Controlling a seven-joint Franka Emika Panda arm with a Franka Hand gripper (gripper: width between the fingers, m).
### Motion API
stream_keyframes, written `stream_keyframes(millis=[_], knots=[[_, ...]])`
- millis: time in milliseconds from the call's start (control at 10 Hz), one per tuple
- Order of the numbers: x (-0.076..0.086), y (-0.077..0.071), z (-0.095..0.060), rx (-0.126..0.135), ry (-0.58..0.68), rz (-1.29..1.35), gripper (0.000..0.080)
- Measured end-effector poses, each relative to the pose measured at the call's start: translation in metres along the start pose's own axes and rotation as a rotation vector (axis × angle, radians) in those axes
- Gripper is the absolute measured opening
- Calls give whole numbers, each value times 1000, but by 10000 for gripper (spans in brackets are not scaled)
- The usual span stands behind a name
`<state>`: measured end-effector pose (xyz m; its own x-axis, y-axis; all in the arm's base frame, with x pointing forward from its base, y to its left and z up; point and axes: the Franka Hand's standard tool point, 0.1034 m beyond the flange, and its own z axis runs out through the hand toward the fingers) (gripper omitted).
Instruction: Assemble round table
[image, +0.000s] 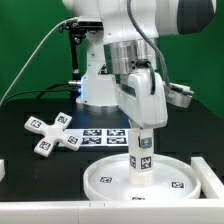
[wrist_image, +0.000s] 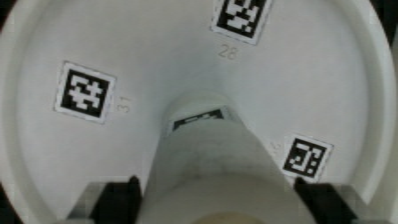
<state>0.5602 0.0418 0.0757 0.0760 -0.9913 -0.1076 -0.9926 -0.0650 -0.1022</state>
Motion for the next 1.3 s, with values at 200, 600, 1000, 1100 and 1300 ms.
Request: stream_keyframes(millis=[200, 600, 1000, 1100, 1300], knots=[[1, 0, 1, -1, 1, -60, 524], [7, 1, 1, 1, 11, -589, 647], [6, 1, 1, -22, 27, -990, 649], [2, 0, 1, -40, 38, -1178, 649], [0, -1, 0, -59, 49, -1460, 649]])
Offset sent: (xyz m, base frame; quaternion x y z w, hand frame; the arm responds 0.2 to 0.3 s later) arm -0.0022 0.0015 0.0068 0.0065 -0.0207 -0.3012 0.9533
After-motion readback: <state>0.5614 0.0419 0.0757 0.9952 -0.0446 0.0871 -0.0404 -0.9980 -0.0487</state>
